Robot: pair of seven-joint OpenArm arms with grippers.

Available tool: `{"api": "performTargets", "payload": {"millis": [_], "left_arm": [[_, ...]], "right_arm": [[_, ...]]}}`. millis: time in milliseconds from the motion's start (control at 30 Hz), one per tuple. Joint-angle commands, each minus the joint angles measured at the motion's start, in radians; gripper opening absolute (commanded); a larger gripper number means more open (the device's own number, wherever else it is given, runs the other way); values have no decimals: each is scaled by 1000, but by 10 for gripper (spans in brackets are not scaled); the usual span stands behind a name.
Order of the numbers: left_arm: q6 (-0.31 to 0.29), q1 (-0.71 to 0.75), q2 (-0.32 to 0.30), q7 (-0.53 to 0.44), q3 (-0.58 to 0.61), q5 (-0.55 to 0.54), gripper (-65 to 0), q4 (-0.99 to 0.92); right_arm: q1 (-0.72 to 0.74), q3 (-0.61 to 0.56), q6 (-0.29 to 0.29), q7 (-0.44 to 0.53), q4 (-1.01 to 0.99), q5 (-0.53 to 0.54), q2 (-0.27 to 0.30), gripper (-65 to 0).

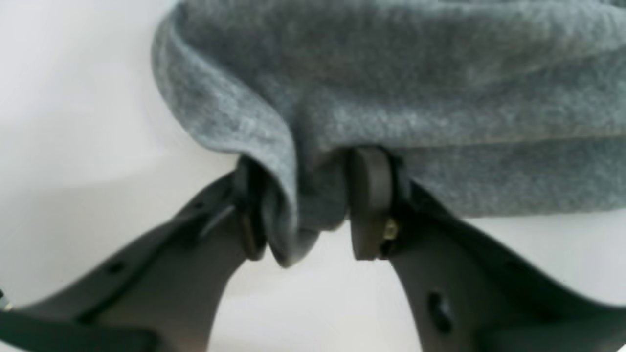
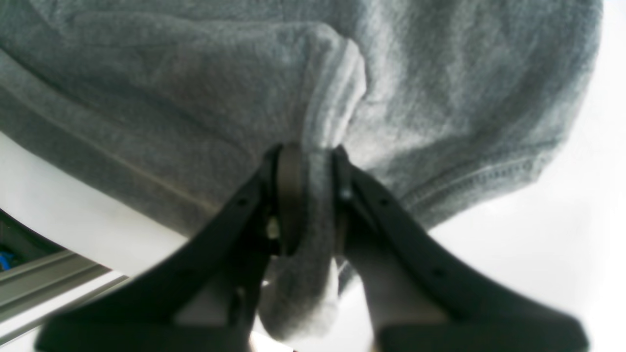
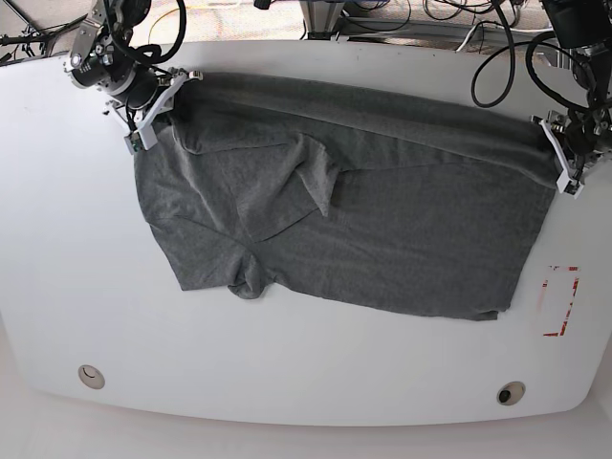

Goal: Fold the T-shirt properly
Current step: 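Open both grippers and release the grey T-shirt's edge, then regrasp the shirt edge with both grippers and pull it taut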

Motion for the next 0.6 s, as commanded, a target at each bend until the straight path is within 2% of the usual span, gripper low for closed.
{"api": "performTargets", "payload": {"millis": [0,400,567], "left_arm": [[2,12,-7,24,4,46,-429,-27],[2,12,-35,21,2,49,-428,-35],[2,8,-33,18,2,109,-428,-35]], "right_arm": [[-18,6,2,16,21,17,12,-610],[-97,11,2,16,84,19,14,-612],[-150,11,2,16,118,23,14,-612]]}}
